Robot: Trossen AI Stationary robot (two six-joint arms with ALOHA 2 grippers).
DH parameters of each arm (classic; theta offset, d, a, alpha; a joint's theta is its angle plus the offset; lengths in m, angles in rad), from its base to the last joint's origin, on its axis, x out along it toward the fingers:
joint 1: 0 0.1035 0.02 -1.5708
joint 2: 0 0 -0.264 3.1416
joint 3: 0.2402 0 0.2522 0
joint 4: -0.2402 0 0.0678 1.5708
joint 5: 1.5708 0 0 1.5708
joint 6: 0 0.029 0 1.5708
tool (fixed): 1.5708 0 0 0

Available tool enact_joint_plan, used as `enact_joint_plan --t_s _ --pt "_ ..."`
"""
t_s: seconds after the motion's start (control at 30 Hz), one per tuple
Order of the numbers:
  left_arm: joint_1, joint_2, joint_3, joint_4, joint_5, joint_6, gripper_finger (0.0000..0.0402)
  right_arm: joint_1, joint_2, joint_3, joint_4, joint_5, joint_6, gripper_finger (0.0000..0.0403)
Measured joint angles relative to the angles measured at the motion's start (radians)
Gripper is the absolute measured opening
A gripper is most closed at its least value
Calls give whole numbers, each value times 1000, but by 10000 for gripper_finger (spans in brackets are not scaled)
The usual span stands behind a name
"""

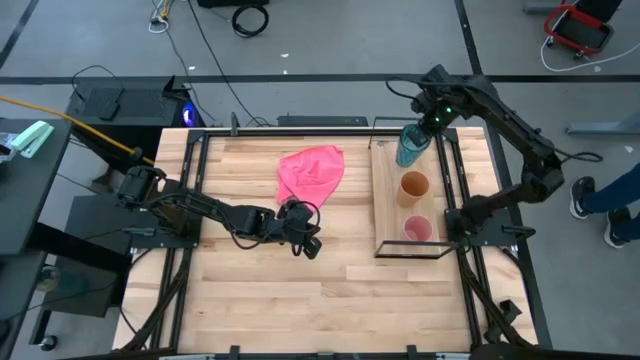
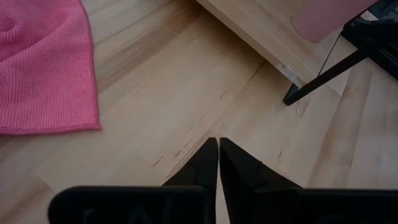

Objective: Stack small to large cups/mugs on shelf
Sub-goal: Put the blue glass cup on the shelf

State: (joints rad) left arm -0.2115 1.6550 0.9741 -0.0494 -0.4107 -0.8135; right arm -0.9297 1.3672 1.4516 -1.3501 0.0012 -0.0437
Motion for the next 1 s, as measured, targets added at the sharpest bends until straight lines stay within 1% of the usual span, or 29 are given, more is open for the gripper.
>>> enact_joint_plan --t_s 0.13,0.27,0.4,0.67,1.0 --pt "0 0 0 0 0 0 20 -29 -63 -82 62 -44 0 7" --pt "0 0 0 0 0 -1 12 -41 -86 -118 90 -44 10 7" --pt "0 0 0 0 0 -3 10 -51 -79 -147 98 -44 10 7" --pt "-11 0 0 0 0 -14 26 -51 -52 -155 121 -48 15 7" --pt "-13 1 0 0 0 -21 10 -51 -19 -155 121 -47 23 6"
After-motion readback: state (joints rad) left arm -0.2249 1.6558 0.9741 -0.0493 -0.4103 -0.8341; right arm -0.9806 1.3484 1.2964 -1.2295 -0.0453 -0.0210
